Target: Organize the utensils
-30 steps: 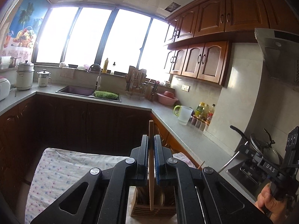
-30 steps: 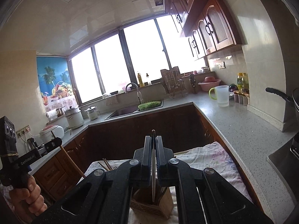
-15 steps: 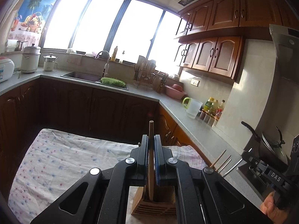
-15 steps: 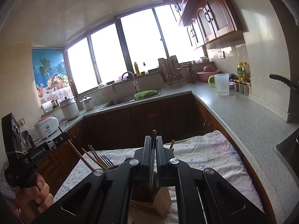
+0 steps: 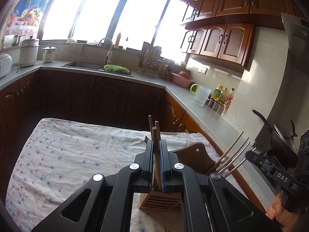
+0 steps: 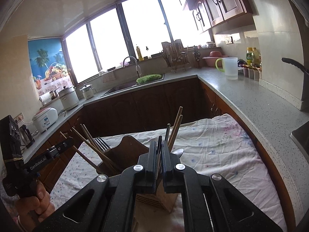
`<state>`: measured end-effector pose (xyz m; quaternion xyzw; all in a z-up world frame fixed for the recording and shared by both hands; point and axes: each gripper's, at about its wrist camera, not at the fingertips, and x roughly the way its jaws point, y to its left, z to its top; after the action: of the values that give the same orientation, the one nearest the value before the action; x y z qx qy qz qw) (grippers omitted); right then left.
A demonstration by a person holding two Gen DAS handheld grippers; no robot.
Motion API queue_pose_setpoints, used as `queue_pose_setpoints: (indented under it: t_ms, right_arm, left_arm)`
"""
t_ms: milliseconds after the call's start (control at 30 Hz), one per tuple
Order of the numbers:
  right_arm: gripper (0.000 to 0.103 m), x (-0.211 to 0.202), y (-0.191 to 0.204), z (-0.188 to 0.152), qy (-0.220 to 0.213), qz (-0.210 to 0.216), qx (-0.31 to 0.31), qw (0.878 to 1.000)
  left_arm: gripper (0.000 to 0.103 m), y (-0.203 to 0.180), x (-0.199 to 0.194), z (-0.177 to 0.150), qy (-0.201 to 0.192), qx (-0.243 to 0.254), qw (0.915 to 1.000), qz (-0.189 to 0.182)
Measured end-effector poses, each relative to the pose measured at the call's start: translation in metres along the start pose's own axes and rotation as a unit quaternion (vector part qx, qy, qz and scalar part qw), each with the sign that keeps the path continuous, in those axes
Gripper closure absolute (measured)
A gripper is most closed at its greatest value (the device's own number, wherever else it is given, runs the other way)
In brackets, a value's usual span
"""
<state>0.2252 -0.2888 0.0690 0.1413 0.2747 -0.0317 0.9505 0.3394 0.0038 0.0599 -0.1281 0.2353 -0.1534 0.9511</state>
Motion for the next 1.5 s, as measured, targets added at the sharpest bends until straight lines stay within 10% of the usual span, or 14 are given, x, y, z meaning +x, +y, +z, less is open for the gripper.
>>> queue_pose_setpoints:
  t_ms: [467,700,1033,1500]
  right_arm:
    - [0.098,0.003,-0.005,-0.001,0.005,-0.001,0.017,1.0]
    - [0.089,-0.003,-0.011,-0.001,0.001,-0.003,0.038,0.999]
    - [0.021,-0.035,-0.008,-0.018,-0.036,0.007,0.05,0.998]
    - [0.016,-0.075,0.01,-0.095,-0.022,0.004,0.044,0.999]
  left_arm:
    - [0.097,0.001,-0.002,-0.005,0.009,0.001,1.0,0.003]
    - [0.069,0.006,-0.014,-0.004,0.002,-0.014,0.9998,0.013]
    - [0.029,0.008,-0.056,-0.035,-0.006,-0.025,0.9989,0.038]
    - [0.023,0.006,-0.139,-0.104,0.004,-0.02,0.9978,0.063]
